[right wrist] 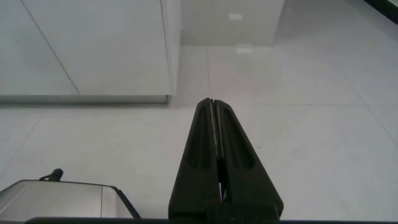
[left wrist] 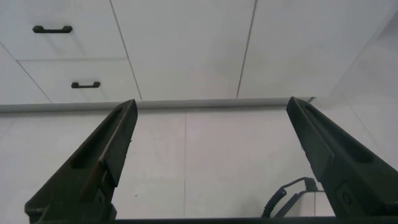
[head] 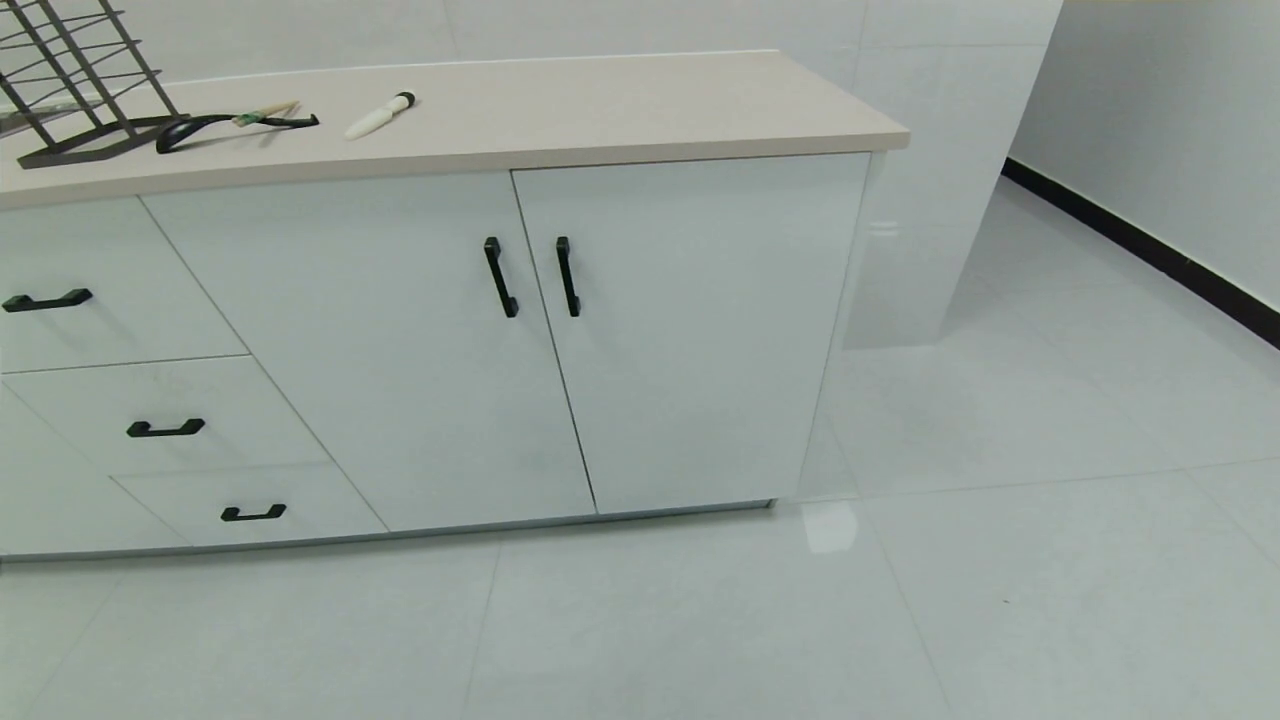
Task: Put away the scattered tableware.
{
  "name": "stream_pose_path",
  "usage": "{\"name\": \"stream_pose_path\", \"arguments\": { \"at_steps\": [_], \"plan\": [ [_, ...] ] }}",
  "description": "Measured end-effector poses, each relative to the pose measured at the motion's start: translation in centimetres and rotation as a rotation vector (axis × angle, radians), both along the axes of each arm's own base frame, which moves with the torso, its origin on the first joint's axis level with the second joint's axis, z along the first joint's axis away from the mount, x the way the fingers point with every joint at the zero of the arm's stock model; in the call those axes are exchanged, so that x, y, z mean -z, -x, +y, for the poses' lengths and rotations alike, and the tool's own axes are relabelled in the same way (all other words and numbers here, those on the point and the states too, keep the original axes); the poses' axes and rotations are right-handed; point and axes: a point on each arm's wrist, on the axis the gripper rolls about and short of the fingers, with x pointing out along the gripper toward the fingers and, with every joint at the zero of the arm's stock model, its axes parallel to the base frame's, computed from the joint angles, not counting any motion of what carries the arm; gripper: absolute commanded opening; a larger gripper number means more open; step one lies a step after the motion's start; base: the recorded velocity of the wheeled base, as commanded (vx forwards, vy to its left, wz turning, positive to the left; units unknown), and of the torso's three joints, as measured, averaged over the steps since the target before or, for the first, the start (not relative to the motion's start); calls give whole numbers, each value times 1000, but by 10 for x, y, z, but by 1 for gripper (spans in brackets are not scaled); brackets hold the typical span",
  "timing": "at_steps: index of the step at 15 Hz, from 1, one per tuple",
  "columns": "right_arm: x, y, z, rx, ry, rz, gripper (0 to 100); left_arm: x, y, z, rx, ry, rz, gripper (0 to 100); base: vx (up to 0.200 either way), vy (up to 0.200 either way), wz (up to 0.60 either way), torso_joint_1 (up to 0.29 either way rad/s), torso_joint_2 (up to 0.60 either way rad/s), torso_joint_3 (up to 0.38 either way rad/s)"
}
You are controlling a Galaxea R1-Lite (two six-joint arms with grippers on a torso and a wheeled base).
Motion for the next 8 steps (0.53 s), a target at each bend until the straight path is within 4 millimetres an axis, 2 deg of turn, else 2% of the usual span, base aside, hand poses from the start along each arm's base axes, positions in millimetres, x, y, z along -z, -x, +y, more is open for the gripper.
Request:
{"name": "stream_pose_path", "arguments": {
  "at_steps": [5, 8],
  "plan": [
    [0, 0, 0, 4, -11, 3, 0, 0, 0, 0, -1, 0, 0, 100, 0, 200, 0, 0, 3, 1],
    [1, 0, 0, 3, -11, 4, 0, 0, 0, 0, -1, 0, 0, 100, 200, 0, 0, 2, 2, 1]
  ]
}}
